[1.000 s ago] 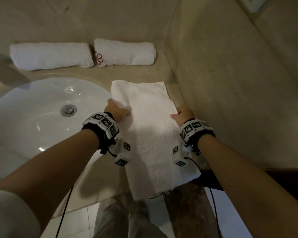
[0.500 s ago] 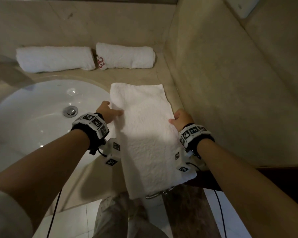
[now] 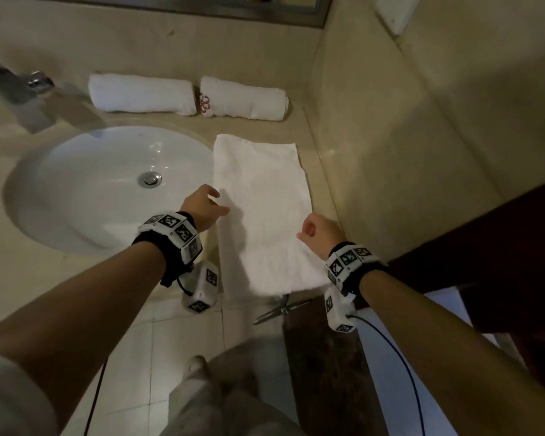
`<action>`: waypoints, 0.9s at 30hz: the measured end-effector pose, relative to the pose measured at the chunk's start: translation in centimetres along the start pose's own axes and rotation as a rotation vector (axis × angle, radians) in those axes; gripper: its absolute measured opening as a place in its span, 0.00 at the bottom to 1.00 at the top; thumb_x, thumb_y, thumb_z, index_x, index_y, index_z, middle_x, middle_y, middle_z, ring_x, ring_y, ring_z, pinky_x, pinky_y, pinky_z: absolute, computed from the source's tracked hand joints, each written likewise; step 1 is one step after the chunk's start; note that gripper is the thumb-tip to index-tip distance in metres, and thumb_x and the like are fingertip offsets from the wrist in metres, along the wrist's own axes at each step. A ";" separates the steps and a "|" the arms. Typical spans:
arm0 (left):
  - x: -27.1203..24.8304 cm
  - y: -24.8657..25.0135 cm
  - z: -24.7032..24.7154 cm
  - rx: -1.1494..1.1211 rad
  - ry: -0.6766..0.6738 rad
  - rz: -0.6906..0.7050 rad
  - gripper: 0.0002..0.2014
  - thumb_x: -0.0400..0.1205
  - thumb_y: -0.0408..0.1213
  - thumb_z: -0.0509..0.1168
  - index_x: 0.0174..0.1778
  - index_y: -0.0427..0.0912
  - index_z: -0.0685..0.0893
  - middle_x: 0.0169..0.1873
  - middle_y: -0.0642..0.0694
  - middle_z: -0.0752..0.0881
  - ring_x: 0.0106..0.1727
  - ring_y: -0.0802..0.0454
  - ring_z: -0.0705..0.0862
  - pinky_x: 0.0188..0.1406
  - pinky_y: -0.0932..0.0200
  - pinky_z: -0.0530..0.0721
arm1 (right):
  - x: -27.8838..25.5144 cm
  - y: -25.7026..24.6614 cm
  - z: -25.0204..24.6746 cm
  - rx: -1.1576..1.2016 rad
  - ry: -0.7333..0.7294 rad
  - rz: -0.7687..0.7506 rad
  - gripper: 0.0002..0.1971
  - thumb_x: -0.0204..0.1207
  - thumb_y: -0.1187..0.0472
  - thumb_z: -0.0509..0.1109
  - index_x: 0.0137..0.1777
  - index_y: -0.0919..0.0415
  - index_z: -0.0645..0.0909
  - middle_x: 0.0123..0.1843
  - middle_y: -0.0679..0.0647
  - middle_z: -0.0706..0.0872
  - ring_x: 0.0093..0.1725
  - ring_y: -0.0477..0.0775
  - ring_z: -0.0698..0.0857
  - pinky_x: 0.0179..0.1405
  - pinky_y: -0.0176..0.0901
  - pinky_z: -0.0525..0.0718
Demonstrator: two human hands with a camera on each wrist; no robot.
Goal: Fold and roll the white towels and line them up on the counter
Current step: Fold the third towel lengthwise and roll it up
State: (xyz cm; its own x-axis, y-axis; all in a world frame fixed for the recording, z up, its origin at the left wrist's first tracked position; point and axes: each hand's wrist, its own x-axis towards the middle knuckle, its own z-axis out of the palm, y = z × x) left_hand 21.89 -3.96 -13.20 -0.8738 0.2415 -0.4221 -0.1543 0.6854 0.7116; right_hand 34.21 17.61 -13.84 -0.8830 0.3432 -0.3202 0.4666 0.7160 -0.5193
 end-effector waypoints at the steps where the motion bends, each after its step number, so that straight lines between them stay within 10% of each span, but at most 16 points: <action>1: -0.8 -0.5 0.3 0.018 -0.022 0.018 0.18 0.77 0.38 0.70 0.61 0.38 0.77 0.53 0.39 0.86 0.51 0.43 0.84 0.51 0.53 0.81 | -0.8 0.3 0.4 -0.017 -0.020 -0.009 0.06 0.77 0.60 0.69 0.44 0.60 0.74 0.42 0.54 0.79 0.42 0.53 0.78 0.42 0.41 0.74; 4: -2.8 -2.2 1.2 0.043 -0.116 0.062 0.05 0.75 0.34 0.72 0.43 0.41 0.82 0.40 0.43 0.86 0.46 0.44 0.84 0.46 0.56 0.83 | -2.9 1.3 2.0 -0.046 -0.054 -0.051 0.08 0.77 0.59 0.70 0.50 0.62 0.78 0.45 0.53 0.80 0.45 0.52 0.79 0.46 0.42 0.78; 10: -6.0 -4.6 3.1 0.048 -0.301 0.135 0.11 0.71 0.32 0.76 0.30 0.48 0.81 0.31 0.52 0.81 0.34 0.58 0.78 0.38 0.68 0.75 | -6.0 3.1 3.7 -0.333 -0.071 -0.253 0.23 0.72 0.50 0.73 0.65 0.56 0.76 0.66 0.52 0.77 0.67 0.54 0.75 0.69 0.50 0.73; 19: -9.4 -6.9 6.6 0.500 -0.143 0.339 0.36 0.63 0.41 0.80 0.66 0.44 0.75 0.65 0.41 0.71 0.65 0.40 0.68 0.65 0.51 0.69 | -6.9 5.3 5.9 -0.575 0.045 -0.394 0.33 0.71 0.60 0.74 0.76 0.60 0.68 0.75 0.58 0.70 0.74 0.61 0.70 0.73 0.55 0.66; 23: -9.4 -6.9 7.1 0.545 -0.089 0.392 0.33 0.66 0.43 0.78 0.66 0.45 0.74 0.65 0.40 0.71 0.65 0.40 0.68 0.65 0.48 0.71 | -6.2 6.5 5.8 -0.527 0.138 -0.541 0.26 0.60 0.75 0.76 0.61 0.66 0.83 0.59 0.65 0.86 0.56 0.65 0.86 0.53 0.59 0.84; 27: -9.3 -6.9 7.0 0.491 -0.063 0.434 0.25 0.70 0.40 0.75 0.63 0.42 0.77 0.62 0.38 0.73 0.63 0.38 0.70 0.63 0.48 0.72 | -5.9 6.1 4.2 -0.486 0.254 -0.656 0.16 0.65 0.69 0.60 0.47 0.67 0.88 0.43 0.61 0.91 0.40 0.60 0.90 0.38 0.49 0.89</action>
State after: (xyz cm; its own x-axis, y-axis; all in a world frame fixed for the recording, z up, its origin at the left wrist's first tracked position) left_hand 34.25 -6.13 -18.09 -0.7782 0.5963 -0.1971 0.4478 0.7468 0.4917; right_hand 42.51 17.38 -18.41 -0.9785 -0.1480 0.1436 -0.1658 0.9787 -0.1212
